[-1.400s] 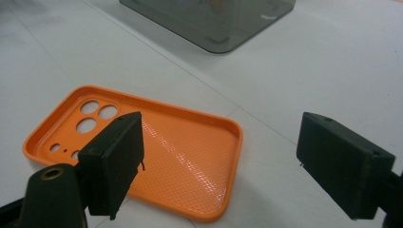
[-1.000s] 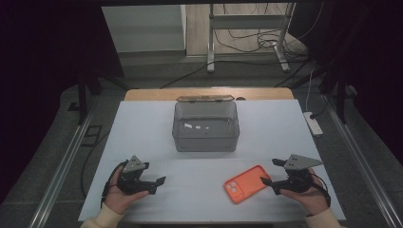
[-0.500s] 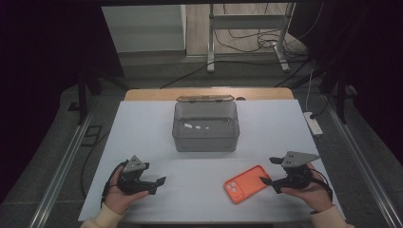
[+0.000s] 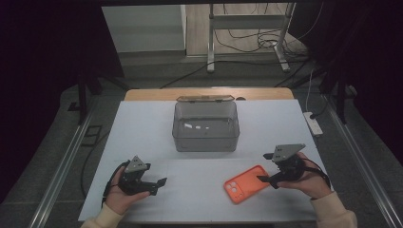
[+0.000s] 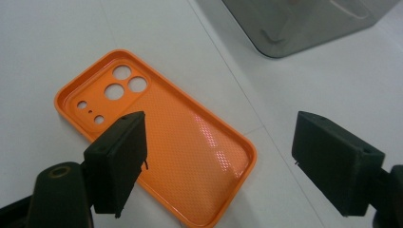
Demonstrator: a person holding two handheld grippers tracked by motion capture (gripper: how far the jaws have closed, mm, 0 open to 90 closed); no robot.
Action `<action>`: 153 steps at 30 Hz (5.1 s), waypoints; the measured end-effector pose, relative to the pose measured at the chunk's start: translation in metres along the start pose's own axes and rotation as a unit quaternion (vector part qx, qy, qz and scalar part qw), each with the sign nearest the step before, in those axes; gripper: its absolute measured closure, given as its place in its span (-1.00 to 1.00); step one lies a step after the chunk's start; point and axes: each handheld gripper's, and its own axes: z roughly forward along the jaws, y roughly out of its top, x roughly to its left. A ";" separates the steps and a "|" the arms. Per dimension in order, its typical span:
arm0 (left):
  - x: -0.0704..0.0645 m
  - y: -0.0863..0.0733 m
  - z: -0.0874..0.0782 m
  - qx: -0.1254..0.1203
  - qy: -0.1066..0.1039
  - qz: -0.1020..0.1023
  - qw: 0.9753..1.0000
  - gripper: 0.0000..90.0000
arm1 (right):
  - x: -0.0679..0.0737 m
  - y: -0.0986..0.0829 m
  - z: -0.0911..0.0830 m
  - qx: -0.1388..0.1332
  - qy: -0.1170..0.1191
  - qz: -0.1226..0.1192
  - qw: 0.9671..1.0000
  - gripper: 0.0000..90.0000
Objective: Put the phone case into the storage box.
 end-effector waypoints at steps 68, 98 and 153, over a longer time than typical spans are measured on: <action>0.001 -0.001 0.000 -0.002 0.004 0.004 1.000 -0.70 | -0.011 0.059 0.041 0.086 0.129 -0.173 0.973 -0.58; 0.000 -0.001 0.000 -0.001 0.006 0.004 1.000 -0.69 | -0.015 0.050 0.068 0.140 0.165 -0.177 0.960 -0.36; 0.001 -0.003 -0.001 0.000 0.008 0.004 1.000 -0.69 | -0.019 0.046 0.082 0.146 0.202 -0.286 0.925 0.94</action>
